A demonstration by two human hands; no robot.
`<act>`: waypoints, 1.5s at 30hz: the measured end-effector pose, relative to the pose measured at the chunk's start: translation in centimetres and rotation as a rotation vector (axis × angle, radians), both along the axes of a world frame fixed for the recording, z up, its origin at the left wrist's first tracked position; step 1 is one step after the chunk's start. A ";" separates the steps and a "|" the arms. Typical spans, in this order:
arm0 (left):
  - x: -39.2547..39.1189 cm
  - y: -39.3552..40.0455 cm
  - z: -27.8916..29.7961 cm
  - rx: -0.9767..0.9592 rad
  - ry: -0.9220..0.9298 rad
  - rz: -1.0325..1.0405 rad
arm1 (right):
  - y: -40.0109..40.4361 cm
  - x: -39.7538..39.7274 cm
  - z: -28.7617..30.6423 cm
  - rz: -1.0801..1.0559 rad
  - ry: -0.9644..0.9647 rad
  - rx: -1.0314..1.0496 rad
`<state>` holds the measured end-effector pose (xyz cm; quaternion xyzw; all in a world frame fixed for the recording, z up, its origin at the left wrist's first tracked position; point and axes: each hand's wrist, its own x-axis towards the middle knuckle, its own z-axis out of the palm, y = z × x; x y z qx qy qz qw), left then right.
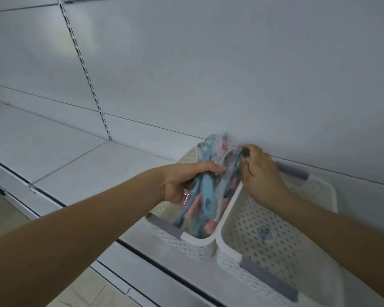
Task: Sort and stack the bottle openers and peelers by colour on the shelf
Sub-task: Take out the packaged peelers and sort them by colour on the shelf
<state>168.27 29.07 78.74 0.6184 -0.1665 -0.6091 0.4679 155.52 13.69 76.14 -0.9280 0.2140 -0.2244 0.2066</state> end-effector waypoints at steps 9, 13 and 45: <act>-0.1 0.8 2.7 -0.128 -0.009 0.110 | 1.8 -0.5 4.2 0.037 -0.008 0.096; -0.5 1.2 5.2 -0.248 -0.057 0.204 | 3.8 -1.2 6.1 0.067 -0.037 0.466; -33.8 -16.0 -5.1 -0.254 -0.385 0.117 | -8.8 -35.8 -5.4 -0.498 -0.249 0.906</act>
